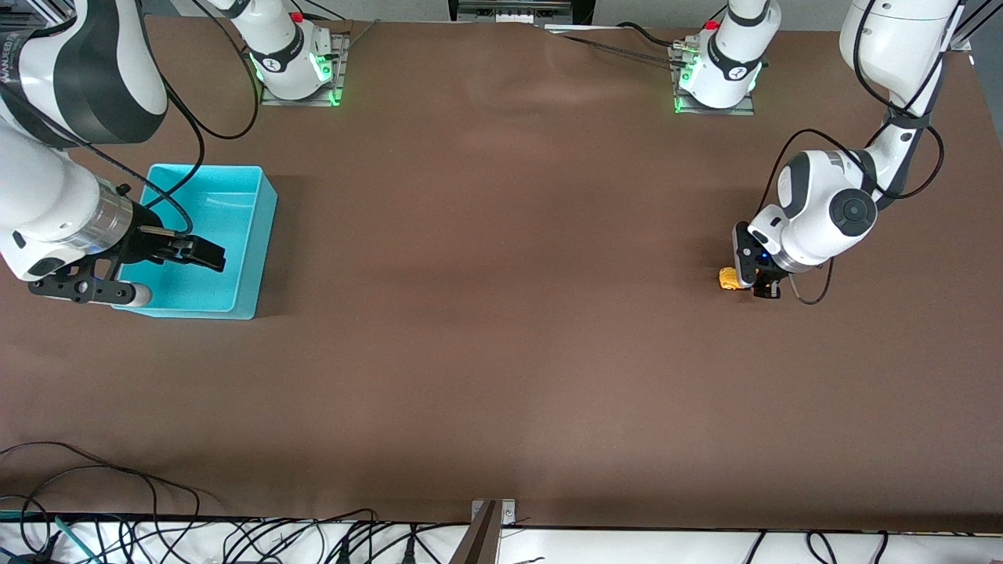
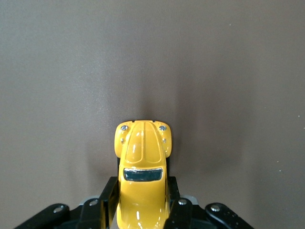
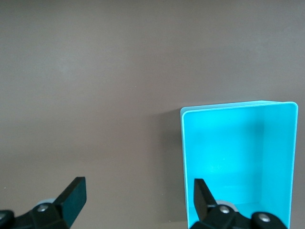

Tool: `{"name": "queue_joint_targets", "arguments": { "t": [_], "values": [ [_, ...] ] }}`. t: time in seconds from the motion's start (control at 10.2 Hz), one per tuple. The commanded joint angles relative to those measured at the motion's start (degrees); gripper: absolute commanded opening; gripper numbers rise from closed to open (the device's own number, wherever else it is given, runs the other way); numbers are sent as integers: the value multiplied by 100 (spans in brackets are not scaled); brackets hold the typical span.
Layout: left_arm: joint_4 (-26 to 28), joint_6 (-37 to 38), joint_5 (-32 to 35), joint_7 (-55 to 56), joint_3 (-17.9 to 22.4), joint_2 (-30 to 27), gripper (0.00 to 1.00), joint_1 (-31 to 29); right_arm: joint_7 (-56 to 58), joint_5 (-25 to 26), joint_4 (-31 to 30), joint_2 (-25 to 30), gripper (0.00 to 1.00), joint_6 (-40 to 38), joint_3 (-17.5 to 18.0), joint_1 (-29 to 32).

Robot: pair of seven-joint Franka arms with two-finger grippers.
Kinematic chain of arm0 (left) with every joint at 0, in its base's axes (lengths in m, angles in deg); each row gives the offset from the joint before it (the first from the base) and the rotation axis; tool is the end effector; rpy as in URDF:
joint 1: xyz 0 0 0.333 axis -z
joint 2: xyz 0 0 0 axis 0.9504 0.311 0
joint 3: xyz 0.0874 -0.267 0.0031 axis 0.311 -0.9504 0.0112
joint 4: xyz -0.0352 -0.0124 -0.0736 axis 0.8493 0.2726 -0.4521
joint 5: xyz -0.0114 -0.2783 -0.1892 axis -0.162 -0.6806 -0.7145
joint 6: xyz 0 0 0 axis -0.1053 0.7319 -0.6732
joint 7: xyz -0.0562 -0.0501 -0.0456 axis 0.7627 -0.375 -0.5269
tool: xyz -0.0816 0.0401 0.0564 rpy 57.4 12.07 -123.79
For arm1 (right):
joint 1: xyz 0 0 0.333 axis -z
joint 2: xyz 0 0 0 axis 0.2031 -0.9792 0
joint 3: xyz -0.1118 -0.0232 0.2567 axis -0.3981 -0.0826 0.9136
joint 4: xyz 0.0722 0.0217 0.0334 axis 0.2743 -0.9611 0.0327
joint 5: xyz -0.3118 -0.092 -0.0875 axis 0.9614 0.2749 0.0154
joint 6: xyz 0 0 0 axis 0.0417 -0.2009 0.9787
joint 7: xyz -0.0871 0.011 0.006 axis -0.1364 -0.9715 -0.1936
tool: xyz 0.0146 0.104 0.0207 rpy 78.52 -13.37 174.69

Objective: Wind up and store yellow beetle car
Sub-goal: 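Close the left gripper around the yellow car's body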

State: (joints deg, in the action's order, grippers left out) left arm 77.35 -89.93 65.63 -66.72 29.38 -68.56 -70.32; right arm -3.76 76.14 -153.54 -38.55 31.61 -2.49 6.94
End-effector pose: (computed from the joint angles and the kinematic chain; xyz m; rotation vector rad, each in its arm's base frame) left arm 0.4854 0.0085 0.2055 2.2168 -2.1937 -0.0696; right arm 0.5647 0.0664 0.4905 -3.1327 0.1807 0.0891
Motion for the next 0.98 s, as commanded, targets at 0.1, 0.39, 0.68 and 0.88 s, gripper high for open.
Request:
{"name": "queue_joint_targets", "arguments": {
  "t": [0.1,0.39,0.68,0.88],
  "values": [
    [-61,-12,59,-552,259,196,0,-42,32,-114,-96,93,100,5,17,39],
    [-70,-20,94,-831,541,337,0,-208,32,-114,-96,85,100,5,17,39],
    [-245,-47,-64,-1711,866,539,0,-271,40,-114,-96,84,100,5,17,39],
    [-263,-108,-73,-1889,1016,557,0,-314,40,-114,-96,93,100,5,17,39]
  ]
}}
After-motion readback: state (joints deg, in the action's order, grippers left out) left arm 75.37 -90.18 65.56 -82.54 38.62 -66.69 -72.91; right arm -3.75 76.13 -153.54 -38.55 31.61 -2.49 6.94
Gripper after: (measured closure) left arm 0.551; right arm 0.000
